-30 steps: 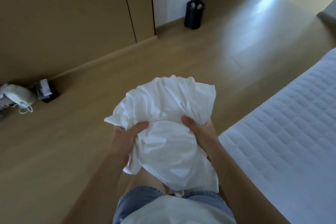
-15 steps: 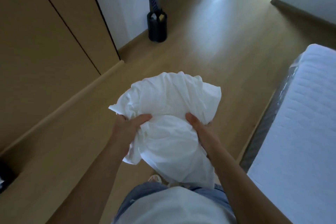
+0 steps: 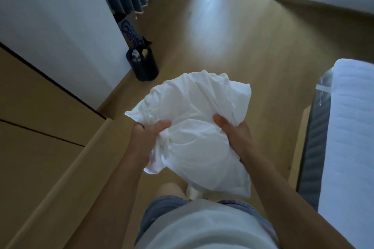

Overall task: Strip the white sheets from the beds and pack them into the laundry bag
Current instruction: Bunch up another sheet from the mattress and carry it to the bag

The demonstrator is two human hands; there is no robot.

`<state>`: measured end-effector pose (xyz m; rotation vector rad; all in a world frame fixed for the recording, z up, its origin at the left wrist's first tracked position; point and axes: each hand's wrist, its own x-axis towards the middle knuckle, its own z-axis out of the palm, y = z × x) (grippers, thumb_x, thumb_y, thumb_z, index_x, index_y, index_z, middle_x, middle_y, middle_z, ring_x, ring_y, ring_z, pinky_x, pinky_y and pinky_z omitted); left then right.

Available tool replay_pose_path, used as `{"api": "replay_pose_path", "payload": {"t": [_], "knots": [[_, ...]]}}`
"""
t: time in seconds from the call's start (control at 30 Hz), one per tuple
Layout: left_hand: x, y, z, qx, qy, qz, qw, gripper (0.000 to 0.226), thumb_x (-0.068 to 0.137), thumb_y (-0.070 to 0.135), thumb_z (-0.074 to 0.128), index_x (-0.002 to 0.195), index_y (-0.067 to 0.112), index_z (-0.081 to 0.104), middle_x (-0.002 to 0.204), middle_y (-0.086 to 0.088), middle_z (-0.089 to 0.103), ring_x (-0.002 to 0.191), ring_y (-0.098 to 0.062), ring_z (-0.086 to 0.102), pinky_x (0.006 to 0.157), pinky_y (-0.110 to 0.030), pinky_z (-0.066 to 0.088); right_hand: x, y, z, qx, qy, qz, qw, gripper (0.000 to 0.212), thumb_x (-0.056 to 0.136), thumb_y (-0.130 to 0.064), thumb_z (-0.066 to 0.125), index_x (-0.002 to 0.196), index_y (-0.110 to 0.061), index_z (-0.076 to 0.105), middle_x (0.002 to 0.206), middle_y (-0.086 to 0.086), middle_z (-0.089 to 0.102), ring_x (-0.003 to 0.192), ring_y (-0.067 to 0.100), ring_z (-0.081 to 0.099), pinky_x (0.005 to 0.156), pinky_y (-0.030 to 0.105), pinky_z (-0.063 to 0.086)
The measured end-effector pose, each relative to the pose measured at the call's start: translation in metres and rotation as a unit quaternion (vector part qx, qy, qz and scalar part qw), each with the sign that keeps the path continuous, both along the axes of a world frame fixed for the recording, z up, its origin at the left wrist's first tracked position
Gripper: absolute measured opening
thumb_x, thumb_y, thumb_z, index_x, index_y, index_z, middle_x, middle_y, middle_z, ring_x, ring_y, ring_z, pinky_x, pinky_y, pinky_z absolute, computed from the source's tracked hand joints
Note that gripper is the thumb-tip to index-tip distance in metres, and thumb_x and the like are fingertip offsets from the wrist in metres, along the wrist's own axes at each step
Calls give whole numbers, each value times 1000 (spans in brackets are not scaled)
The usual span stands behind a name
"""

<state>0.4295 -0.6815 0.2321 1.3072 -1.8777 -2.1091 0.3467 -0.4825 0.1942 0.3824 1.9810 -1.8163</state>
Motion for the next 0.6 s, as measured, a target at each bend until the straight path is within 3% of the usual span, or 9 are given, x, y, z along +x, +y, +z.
{"api": "replay_pose_path", "payload": {"t": [0.1, 0.2, 0.3, 0.37, 0.43, 0.5, 0.6], "knots": [[-74, -8, 0, -14, -1, 4, 1000, 9, 80, 15, 72, 83, 11, 64, 66, 5, 67, 63, -14, 65, 50, -21, 47, -72, -8, 4, -5, 3, -1, 1000, 64, 69, -42, 80, 125, -21, 55, 108, -9, 63, 93, 9, 61, 81, 28, 46], [-160, -13, -4, 8, -9, -8, 1000, 18, 79, 16, 73, 92, 7, 64, 79, -3, 70, 71, -20, 66, 55, -25, 48, -153, -8, 0, -4, 0, -24, 1000, 63, 71, -39, 79, 125, -22, 53, 104, -11, 61, 87, 7, 58, 79, 27, 44], [-259, -15, -15, 29, -6, -21, 999, 35, 77, 18, 75, 107, 6, 63, 93, -9, 70, 83, -27, 68, 62, -31, 50, -242, -6, -1, 7, -3, -49, 999, 52, 73, -37, 79, 117, -22, 55, 102, -10, 63, 83, 4, 60, 66, 20, 46], [-334, -10, -15, 38, 4, -43, 998, 31, 79, 15, 73, 106, 7, 62, 90, -7, 69, 77, -22, 67, 55, -28, 49, -305, 0, 2, 13, 2, -70, 997, 56, 72, -38, 79, 119, -18, 56, 109, -5, 65, 88, 8, 62, 65, 19, 47], [-406, 0, -9, 48, 28, -72, 996, 20, 80, 10, 71, 97, 14, 61, 85, -3, 69, 70, -14, 67, 49, -23, 50, -365, 11, 9, 21, 6, -95, 995, 64, 71, -40, 79, 126, -17, 55, 113, -2, 65, 96, 14, 63, 73, 25, 49], [-477, 14, 0, 62, 53, -118, 990, 30, 71, 12, 77, 97, 17, 62, 88, -3, 72, 76, -17, 70, 58, -26, 55, -420, 26, 16, 18, 13, -123, 992, 65, 69, -41, 79, 125, -19, 56, 112, -3, 66, 99, 15, 64, 77, 28, 49], [-580, 43, 5, 70, 65, -168, 981, 50, 59, 20, 75, 108, 14, 63, 98, -6, 73, 88, -23, 72, 74, -40, 59, -503, 60, 18, 13, 29, -165, 986, 49, 71, -37, 77, 114, -25, 56, 100, -11, 64, 87, 3, 61, 66, 18, 47]]}}
